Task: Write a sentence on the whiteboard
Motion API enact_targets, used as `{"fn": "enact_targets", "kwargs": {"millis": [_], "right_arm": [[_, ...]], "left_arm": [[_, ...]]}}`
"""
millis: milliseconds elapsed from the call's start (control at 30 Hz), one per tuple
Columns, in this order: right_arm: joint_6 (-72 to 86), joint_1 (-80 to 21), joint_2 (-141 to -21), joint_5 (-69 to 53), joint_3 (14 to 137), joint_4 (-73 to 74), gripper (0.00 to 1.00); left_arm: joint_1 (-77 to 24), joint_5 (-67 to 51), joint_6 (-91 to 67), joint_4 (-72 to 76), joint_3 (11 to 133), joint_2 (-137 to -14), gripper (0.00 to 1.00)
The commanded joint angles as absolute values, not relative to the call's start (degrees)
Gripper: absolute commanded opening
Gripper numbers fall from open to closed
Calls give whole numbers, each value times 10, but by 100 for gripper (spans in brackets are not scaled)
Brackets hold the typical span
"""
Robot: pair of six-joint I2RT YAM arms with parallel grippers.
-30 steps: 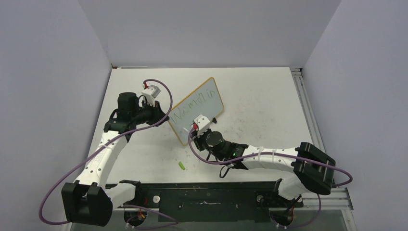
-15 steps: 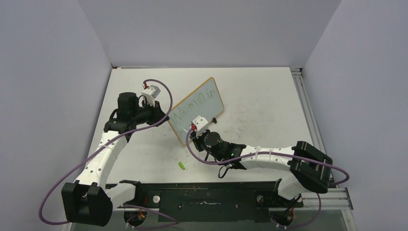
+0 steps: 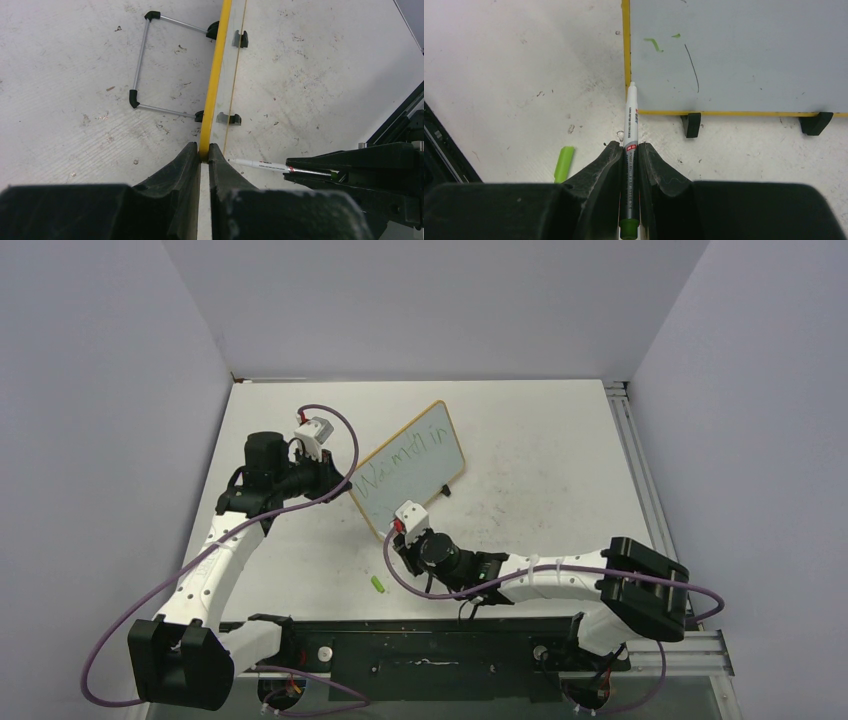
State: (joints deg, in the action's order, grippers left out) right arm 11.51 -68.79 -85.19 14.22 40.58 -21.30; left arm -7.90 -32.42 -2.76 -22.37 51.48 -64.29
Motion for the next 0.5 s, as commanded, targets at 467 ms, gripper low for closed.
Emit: {"fn": "enact_targets", "kwargs": {"millis": [467], "right_arm": [[101,-653,-837,174,445,-251,5]], "left_arm": [[-79,-315,-21,-231,525,-639,0]]}}
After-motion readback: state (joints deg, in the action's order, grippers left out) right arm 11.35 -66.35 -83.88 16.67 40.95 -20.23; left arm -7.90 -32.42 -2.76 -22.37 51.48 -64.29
